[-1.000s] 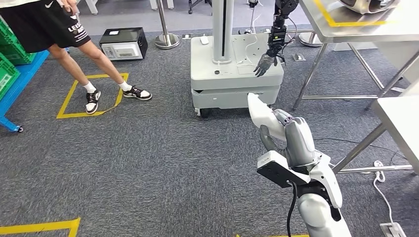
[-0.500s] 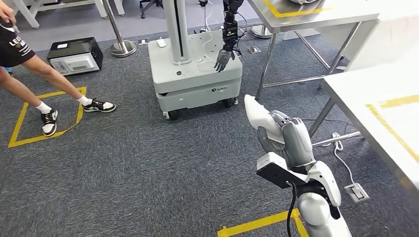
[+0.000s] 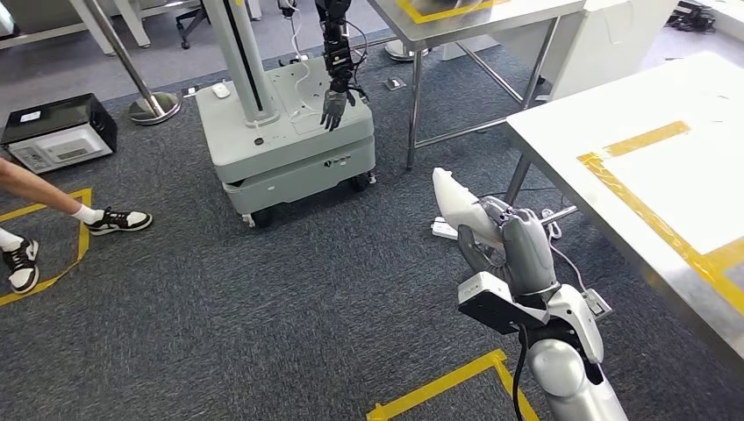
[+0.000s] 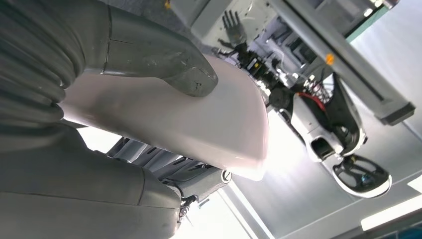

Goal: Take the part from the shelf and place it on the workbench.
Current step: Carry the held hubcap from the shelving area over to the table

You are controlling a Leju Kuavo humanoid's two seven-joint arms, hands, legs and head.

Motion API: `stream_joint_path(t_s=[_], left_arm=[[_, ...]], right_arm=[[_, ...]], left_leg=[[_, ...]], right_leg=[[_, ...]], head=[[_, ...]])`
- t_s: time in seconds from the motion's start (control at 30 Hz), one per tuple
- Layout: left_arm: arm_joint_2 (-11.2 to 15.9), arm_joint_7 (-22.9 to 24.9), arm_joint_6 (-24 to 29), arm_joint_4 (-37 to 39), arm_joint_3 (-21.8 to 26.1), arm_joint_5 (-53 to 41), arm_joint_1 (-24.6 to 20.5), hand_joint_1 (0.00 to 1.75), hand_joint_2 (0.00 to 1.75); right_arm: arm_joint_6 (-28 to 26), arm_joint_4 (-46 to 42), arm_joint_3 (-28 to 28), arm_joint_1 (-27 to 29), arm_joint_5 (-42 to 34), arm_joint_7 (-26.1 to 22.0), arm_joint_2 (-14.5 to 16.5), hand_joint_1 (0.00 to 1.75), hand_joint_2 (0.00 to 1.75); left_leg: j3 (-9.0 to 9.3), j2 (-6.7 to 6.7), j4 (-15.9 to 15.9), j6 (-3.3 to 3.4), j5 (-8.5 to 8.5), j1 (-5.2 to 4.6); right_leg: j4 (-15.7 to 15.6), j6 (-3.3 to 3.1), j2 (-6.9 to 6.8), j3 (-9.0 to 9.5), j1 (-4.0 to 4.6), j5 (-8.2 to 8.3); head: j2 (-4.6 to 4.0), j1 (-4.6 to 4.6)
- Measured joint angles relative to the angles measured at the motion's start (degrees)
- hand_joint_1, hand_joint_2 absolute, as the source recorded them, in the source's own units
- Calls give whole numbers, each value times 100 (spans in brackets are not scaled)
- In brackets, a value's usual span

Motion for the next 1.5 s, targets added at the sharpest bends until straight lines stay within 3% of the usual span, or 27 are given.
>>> stream_joint_path(t_s=[0.07,0.13,0.17,0.23,0.3,0.37,0.4,0.43,0.5,0.57,0.63,0.67,0.73,0.8,0.87,0.9,0.97,1.0,1.03,1.1,1.17,1.23,1.3,1.37,1.4,1.43,1.5], left_arm=[[15,42,32,-1,1,33,6,0,175],[16,47,53,-2,7,68,1,0,175],[9,36,57,-2,9,74,-5,0,175],[-8,-1,57,-1,11,74,-9,0,175],[-28,-47,51,1,11,73,0,0,175],[-55,-103,36,2,13,87,7,0,175],[-74,-133,29,3,14,106,3,0,175],[-98,-160,26,5,14,130,-6,0,175],[-137,-189,23,7,17,165,-27,0,175],[-150,-200,11,7,20,171,-47,0,175],[-159,-204,-10,8,22,171,-65,0,175],[-163,-201,-18,8,22,171,-73,0,175],[-171,-191,-20,9,23,170,-74,0,175],[-173,-176,-19,9,24,164,-60,0,175],[-169,-161,-19,9,24,146,-41,0,175],[-168,-152,-20,9,24,132,-36,0,175],[-167,-136,-20,9,24,88,-38,0,175],[-164,-128,-21,8,24,71,-40,0,175],[-162,-124,-21,8,24,59,-41,0,175],[-158,-120,-27,8,23,53,-50,0,175],[-160,-124,-43,8,23,44,-65,0,175],[-164,-136,-67,8,24,32,-71,0,175],[-166,-147,-87,8,24,26,-65,0,175],[-168,-153,-97,8,24,20,-60,0,175],[-172,-158,-104,8,24,12,-63,0,175],[-179,-164,-114,8,24,3,-71,0,175],[-193,-176,-132,8,23,-10,-89,0,175]], right_arm=[[-3,0,0,11,5,-2,-7,175,175],[-3,-2,0,24,20,16,-19,175,175],[-4,-5,0,29,34,30,-28,175,175],[-9,-20,2,16,72,61,-51,175,175],[-7,-50,6,-2,121,114,-62,175,175],[32,-74,8,-7,176,188,-62,175,175],[59,-77,10,-17,203,220,-62,175,175],[88,-79,14,-39,226,244,-61,175,175],[138,-81,28,-121,261,269,-60,175,175],[177,-87,45,-215,287,282,-60,175,175],[202,-92,57,-280,302,289,-60,175,175],[215,-92,62,-301,305,292,-58,175,175],[240,-95,64,-337,309,308,-53,175,175],[251,-96,66,-348,315,330,-44,175,175],[249,-97,66,-310,317,342,-37,175,175],[246,-99,66,-279,319,345,-36,175,175],[229,-132,63,-213,322,348,-36,175,175],[213,-165,61,-185,323,347,-37,175,175],[195,-203,57,-162,323,347,-38,175,175],[162,-279,38,-98,324,344,-43,175,175],[144,-348,-1,12,324,340,-63,175,175],[122,-408,-42,104,326,332,-97,175,175],[93,-458,-61,150,334,322,-115,175,175],[69,-495,-63,201,351,327,-117,175,175],[62,-510,-64,228,363,337,-117,175,175],[60,-526,-66,245,381,350,-117,175,175],[60,-569,-66,251,415,377,-116,175,175]], left_leg=[[171,-193,-390,24,143,-27],[204,-84,-450,36,175,-48],[224,-6,-505,46,211,-44],[253,161,-625,88,290,-25],[240,336,-638,125,307,-26],[205,518,-596,132,291,-28],[190,602,-572,129,279,-25],[178,681,-542,118,262,-21],[161,821,-463,71,211,-29],[161,925,-402,10,163,-46],[183,1018,-396,-46,152,-46],[186,1007,-382,-81,135,-34],[87,763,-140,-157,-56,-3],[-185,454,507,-215,-429,27],[-442,379,1118,-233,-651,41],[-459,371,1170,-230,-608,46],[-197,286,623,-206,-233,63],[-7,126,219,-189,-64,77],[143,-38,-128,-175,51,88],[274,-234,-415,-140,86,82],[295,-107,-466,-67,132,71],[298,65,-540,28,199,82],[276,264,-568,82,229,69],[241,463,-548,94,229,48],[228,557,-535,97,226,43],[220,645,-520,98,220,40],[215,801,-482,82,197,34]], right_leg=[[-10,51,131,-28,-27,31],[-51,134,265,-55,-53,82],[-46,160,223,-72,-51,79],[204,190,-82,-200,-10,-112],[891,219,-381,-504,14,-503],[1442,264,-436,-725,9,-701],[1424,283,-457,-686,1,-647],[1164,299,-502,-519,-8,-505],[384,293,-723,-63,-7,-228],[-3,205,-847,149,13,-129],[-10,101,-748,128,28,-103],[-30,62,-694,123,23,-81],[-71,-13,-591,114,-3,-32],[-82,-52,-486,96,-17,-3],[-76,-51,-354,74,-16,13],[-72,-42,-279,69,-16,20],[-66,-17,-123,67,-21,35],[-64,2,-53,62,-25,46],[-61,28,18,47,-30,61],[-82,116,163,-2,-54,113],[-126,214,282,-41,-77,174],[30,262,37,-139,-50,56],[669,286,-340,-429,-19,-330],[1397,314,-444,-723,-16,-650],[1518,322,-456,-740,-16,-668],[1389,323,-476,-628,-15,-581],[598,293,-659,-136,-2,-296]], head=[[0,-2],[0,-4],[0,-3],[0,15],[0,31],[0,33],[0,33],[0,33],[0,32],[0,26],[0,21],[0,22],[0,9],[0,-4],[0,-4],[0,-4],[0,-4],[0,-3],[0,-2],[0,-1],[0,-1],[0,18],[0,39],[0,43],[0,43],[0,44],[0,44]])
